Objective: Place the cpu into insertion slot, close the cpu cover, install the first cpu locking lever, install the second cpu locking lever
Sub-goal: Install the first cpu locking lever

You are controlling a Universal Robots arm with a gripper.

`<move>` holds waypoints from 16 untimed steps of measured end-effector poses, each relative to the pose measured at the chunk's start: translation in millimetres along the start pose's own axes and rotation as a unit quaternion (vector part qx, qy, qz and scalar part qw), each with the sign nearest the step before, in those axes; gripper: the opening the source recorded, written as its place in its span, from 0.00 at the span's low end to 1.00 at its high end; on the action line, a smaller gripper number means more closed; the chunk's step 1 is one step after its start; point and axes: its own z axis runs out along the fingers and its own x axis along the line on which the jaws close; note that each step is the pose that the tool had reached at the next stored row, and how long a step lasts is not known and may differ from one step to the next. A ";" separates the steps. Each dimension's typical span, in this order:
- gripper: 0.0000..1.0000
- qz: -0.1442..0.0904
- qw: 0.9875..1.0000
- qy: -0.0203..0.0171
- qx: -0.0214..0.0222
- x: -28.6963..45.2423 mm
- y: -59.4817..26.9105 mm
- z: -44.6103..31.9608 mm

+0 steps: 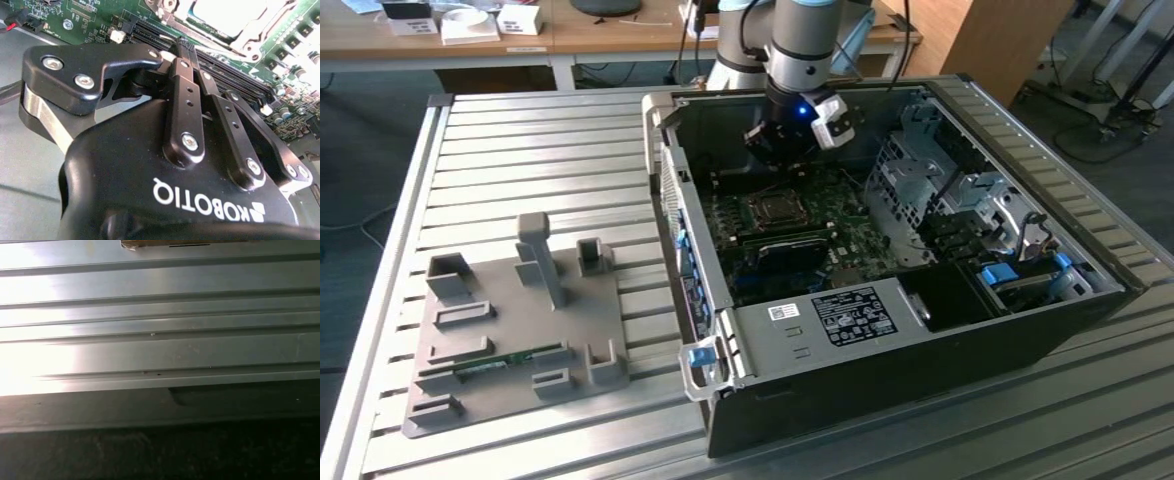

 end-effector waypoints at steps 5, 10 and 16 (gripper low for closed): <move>0.10 0.000 1.000 0.000 0.000 0.0 0.0 0.5; 0.10 0.003 1.000 0.000 0.000 -0.6 0.1 0.8; 0.10 0.011 1.000 -0.001 0.001 -0.9 0.2 1.1</move>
